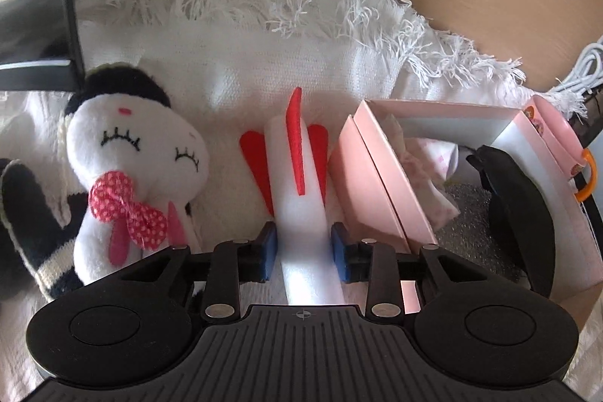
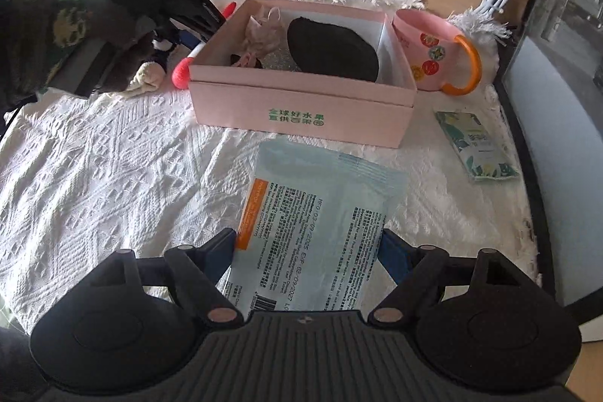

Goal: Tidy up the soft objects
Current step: 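Lift the wipes packet with the right tool while the left tool carries the plush toward the box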

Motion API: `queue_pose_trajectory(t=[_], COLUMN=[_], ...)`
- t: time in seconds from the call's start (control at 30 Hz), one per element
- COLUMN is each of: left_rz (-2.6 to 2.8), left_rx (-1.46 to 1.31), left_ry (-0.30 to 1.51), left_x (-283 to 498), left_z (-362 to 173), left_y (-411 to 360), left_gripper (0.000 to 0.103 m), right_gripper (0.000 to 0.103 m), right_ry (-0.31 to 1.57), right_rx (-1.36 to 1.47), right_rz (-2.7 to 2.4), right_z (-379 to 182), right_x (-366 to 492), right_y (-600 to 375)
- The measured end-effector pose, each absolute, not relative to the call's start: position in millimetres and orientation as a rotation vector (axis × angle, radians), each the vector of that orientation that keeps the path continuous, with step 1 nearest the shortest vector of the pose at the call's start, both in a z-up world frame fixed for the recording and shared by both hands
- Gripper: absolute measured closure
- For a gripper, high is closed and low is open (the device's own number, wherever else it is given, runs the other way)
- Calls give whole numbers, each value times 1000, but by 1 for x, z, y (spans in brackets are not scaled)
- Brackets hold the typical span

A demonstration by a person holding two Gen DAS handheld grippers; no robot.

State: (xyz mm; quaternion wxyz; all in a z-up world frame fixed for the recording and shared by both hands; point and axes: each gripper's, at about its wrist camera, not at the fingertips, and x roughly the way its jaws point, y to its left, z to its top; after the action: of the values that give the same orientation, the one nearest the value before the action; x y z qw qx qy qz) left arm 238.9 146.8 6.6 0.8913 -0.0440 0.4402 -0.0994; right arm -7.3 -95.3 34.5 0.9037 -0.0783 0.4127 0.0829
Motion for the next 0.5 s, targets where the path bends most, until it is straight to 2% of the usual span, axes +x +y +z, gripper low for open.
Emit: queue_pose_trajectory(t=[0.17, 0.5], left_rz=[-218, -251], left_rx=[-64, -110], left_ry=[908, 967], left_x=[200, 65], left_z=[8, 19], left_y=[154, 165], left_gripper=[70, 70], right_gripper=[22, 19], right_ry=[865, 895], right_rx=[-156, -110], right_rz=[195, 239], right_z=[24, 1], right_x=[1, 6], right_y=[-97, -103])
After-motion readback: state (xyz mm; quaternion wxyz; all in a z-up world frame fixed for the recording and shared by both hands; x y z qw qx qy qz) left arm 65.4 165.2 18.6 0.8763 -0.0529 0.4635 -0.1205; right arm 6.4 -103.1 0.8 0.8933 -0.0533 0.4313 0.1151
